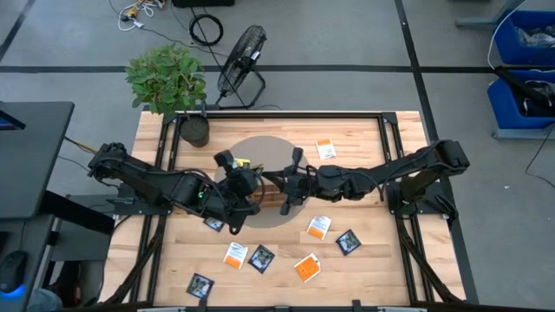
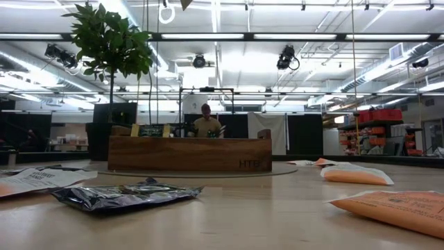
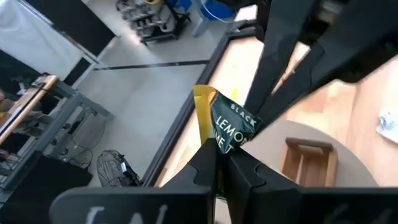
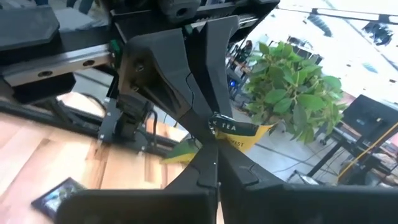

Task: Pick & Place Tea
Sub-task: Put the top yellow tea bag into the wooden organizer

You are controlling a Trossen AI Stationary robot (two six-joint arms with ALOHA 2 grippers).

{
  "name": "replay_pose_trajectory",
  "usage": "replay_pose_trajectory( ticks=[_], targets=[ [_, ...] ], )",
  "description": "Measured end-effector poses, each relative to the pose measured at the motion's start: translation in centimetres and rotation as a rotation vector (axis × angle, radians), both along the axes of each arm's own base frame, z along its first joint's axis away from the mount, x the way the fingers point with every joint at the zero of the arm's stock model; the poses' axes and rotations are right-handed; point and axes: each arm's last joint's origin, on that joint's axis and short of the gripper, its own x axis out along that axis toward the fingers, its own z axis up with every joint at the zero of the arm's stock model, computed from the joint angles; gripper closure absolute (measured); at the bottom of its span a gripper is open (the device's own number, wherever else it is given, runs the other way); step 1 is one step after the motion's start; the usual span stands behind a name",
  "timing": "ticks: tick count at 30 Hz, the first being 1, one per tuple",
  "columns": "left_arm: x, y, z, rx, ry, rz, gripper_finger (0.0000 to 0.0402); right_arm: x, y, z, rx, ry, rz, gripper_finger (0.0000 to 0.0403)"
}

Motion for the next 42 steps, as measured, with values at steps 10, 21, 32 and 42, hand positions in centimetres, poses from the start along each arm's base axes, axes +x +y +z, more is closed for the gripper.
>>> replay_pose_trajectory(
  ticks=[10,21,32,42],
  targets=[
    [-0.9,-0.3,-0.6,0.047,0.125,-0.038,0.0321,-0.6,-0.1,-0.2,-0.001,0.073,-0.035,0.0402],
    [-3.0,-0.9,-1.3,0.053,0.214,-0.016,0.0250,-0.8,0.2,-1.4,0.036,0.194,0.084,0.0403],
    [-6.4,-2.4,0.4,-0.033,0.123,-0.074,0.0222,-0.7,-0.2,-0.3,0.045,0.330,0.094,0.0403],
    [-4.1,-2.0,1.2,-0.048,0.093,-0.170,0.0173,0.5,-0.1,2.8,0.009,0.481,0.148,0.0403]
  ],
)
